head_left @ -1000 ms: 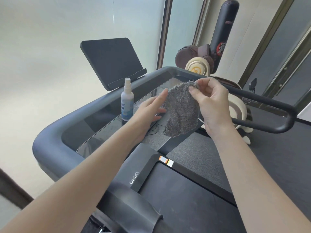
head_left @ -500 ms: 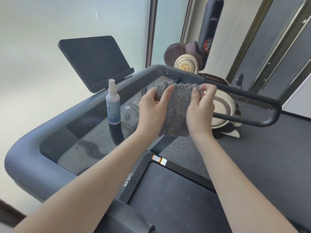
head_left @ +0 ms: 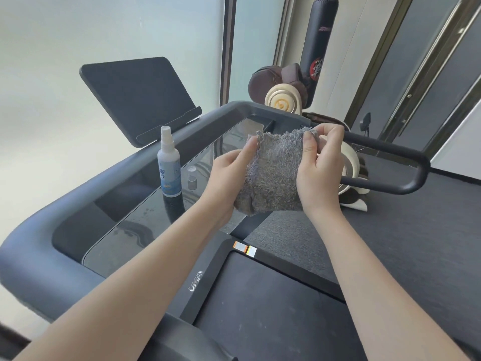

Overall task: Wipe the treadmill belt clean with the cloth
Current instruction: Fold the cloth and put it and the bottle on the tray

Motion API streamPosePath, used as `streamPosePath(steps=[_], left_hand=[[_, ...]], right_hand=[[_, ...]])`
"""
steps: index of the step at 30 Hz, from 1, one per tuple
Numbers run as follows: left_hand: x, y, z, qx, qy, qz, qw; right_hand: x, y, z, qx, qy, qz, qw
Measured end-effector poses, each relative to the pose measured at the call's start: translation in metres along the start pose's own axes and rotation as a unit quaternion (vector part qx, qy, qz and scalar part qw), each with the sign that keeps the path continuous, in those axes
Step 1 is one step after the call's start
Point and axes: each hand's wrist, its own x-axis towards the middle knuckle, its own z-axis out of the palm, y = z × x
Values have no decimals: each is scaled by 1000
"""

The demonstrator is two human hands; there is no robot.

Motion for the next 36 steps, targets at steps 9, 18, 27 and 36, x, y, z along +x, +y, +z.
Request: streamPosePath(steps=[9,18,27,36], left_hand=[[-13,1,-4,-103,-62,-10,993],[-19,7,0,-138,-61,-4,989],[-15,3,-9,-65,-165,-4,984],[-15,4,-10,94,-82,-6,992]], right_hand=[[9,-1,-9,-2,9,37,999],[14,1,-11,-20,16,33,999],[25,3,-22,-27,13,55,998],[31,-1,-27,-44,2,14,999]])
